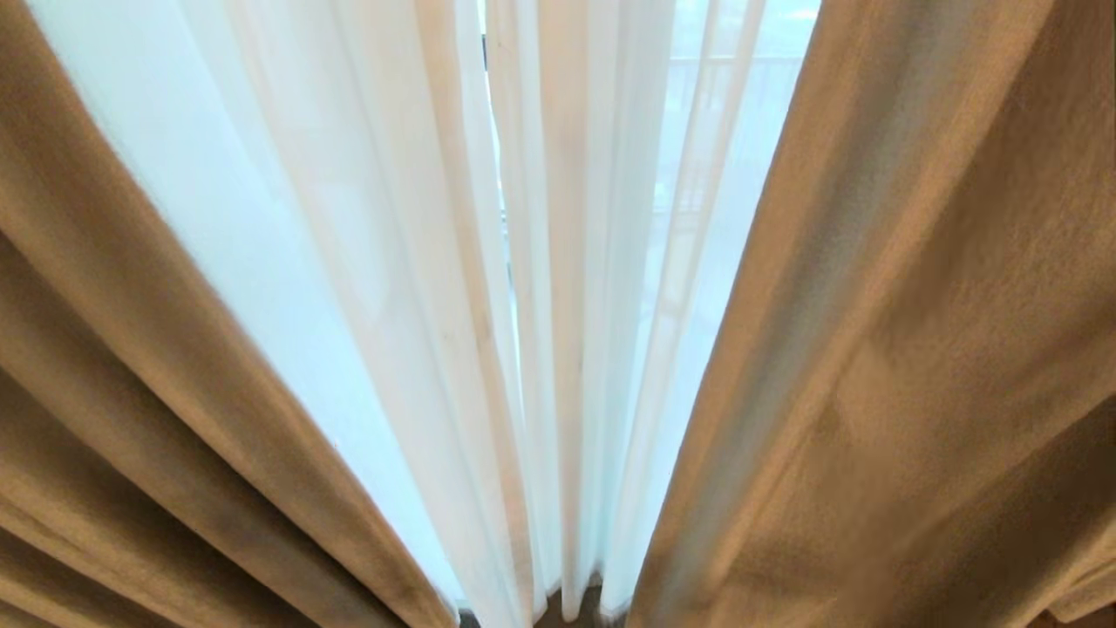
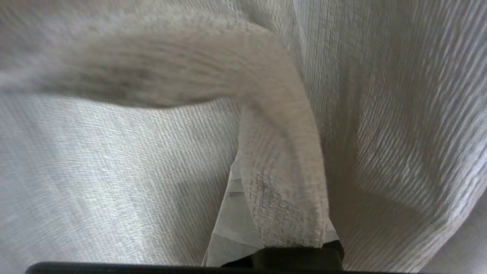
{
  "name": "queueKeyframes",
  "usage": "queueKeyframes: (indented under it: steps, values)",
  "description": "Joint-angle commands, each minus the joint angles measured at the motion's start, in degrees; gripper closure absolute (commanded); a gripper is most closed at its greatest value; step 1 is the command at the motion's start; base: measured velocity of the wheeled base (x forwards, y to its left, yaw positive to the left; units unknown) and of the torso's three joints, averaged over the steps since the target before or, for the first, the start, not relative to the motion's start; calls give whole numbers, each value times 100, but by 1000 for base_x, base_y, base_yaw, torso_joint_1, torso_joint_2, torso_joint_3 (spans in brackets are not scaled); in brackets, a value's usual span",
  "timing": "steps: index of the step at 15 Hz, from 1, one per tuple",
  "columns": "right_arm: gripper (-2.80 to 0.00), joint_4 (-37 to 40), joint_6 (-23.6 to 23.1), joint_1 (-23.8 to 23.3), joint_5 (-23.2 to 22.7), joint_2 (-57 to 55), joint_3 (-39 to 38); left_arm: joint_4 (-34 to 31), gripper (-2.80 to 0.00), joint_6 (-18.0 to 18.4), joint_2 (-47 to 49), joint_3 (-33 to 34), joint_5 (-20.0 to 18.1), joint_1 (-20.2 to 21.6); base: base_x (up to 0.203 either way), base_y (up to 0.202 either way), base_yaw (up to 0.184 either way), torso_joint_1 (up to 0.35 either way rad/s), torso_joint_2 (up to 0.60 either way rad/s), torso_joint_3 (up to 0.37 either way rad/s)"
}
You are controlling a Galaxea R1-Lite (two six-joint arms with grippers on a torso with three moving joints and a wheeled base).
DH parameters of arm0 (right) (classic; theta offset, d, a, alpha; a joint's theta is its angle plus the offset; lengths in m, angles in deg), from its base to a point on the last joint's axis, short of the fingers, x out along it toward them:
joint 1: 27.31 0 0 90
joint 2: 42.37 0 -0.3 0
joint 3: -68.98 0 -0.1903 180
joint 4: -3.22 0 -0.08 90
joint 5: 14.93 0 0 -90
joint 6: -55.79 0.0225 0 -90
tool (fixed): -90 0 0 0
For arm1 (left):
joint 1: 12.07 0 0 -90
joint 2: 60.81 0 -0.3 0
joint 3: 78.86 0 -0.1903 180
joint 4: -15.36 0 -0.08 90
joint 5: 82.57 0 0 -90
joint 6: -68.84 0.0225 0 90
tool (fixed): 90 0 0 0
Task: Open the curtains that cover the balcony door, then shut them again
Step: Pull the outer curtains open on both sides
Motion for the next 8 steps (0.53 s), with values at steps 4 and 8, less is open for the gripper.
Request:
queueKeyframes:
  steps: [4,8]
  values:
    - [0,-37,3,206,-19,204,-98,3,0,-1,0,0,-1,1,0,0,0,0,0,0]
    - [0,-136,3,207,-19,281,-273,3,0,-1,0,0,-1,1,0,0,0,0,0,0]
